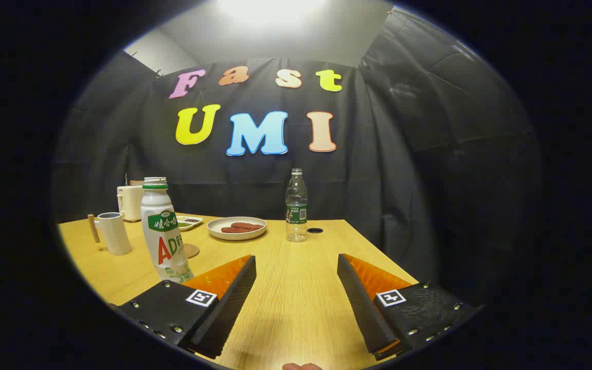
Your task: Take the bottle from table, then pour the juice into the cup, finally place the bottle on the coaster
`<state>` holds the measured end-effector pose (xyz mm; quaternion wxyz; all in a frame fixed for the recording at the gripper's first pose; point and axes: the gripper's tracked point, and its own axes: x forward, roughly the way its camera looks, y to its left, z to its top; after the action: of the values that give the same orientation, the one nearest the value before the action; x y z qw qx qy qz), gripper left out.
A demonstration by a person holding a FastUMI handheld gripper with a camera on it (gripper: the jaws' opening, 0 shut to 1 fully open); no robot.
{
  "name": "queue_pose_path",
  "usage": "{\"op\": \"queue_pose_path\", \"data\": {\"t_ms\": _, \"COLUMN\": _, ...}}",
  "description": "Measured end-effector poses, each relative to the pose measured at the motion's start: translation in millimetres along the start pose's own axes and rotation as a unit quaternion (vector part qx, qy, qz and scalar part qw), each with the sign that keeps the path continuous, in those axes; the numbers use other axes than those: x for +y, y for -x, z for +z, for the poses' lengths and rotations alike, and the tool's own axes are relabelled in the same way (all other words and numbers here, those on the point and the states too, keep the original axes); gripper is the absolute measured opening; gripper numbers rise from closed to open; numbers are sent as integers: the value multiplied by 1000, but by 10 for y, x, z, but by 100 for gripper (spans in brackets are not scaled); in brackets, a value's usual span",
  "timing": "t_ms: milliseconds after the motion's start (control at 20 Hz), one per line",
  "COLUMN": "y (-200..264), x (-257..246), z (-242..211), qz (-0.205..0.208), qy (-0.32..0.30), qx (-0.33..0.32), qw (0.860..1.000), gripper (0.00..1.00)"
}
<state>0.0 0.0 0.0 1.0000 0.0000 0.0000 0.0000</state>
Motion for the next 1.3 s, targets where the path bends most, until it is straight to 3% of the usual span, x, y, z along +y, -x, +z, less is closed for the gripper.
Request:
{"op": "queue_pose_path", "data": {"t_ms": 500, "y": -649, "x": -9, "z": 127, "qz": -14, "qy": 24, "qx": -10, "qw": 1000, "gripper": 97}}
{"op": "queue_pose_path", "data": {"t_ms": 700, "y": -800, "x": 99, "z": 361, "qz": -12, "qy": -9, "qx": -26, "qw": 1000, "gripper": 97}}
{"op": "queue_pose_path", "data": {"t_ms": 1300, "y": -57, "x": 534, "z": 731, "qz": -15, "qy": -19, "qx": -15, "qw": 1000, "gripper": 97}}
